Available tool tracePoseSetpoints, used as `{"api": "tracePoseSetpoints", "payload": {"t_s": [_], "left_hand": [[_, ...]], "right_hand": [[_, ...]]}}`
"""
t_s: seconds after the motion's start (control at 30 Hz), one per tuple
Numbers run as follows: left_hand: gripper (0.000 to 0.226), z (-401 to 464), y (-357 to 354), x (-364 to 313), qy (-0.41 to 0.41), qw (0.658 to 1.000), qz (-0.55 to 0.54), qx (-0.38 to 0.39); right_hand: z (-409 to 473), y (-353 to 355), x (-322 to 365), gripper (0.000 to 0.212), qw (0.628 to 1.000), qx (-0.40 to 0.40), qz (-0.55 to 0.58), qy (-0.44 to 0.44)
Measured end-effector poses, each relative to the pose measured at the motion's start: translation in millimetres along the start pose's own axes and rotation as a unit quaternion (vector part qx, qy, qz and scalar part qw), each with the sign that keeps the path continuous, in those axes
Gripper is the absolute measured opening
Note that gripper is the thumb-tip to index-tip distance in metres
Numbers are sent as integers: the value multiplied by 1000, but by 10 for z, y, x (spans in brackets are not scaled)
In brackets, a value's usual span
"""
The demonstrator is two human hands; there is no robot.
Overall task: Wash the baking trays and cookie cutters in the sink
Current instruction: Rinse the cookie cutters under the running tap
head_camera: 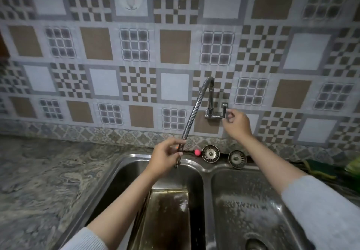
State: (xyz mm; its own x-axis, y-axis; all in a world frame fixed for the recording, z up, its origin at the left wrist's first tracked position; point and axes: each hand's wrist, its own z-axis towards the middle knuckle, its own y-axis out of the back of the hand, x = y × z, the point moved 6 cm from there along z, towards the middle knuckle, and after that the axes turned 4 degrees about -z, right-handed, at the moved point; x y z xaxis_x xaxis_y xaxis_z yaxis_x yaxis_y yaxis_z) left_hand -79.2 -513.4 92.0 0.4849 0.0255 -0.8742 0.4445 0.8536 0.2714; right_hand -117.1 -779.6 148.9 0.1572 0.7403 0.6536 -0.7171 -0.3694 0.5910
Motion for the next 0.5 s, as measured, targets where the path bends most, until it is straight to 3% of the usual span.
{"api": "tracePoseSetpoints", "payload": {"t_s": [0.1, 0.2, 0.3, 0.5], "left_hand": [[37, 130, 18, 108, 22, 999, -42, 11], [38, 175, 23, 131, 32, 996, -78, 11], [36, 188, 18, 150, 39, 995, -92, 14], [37, 197, 41, 168, 39, 996, -84, 15]], "right_hand": [[396, -50, -57, 44, 999, -30, -3, -20], [696, -205, -130, 46, 999, -12, 6, -37], [867, -375, -219, 38, 999, 9, 0, -51], [692, -350, -258, 20, 998, -57, 34, 0]]}}
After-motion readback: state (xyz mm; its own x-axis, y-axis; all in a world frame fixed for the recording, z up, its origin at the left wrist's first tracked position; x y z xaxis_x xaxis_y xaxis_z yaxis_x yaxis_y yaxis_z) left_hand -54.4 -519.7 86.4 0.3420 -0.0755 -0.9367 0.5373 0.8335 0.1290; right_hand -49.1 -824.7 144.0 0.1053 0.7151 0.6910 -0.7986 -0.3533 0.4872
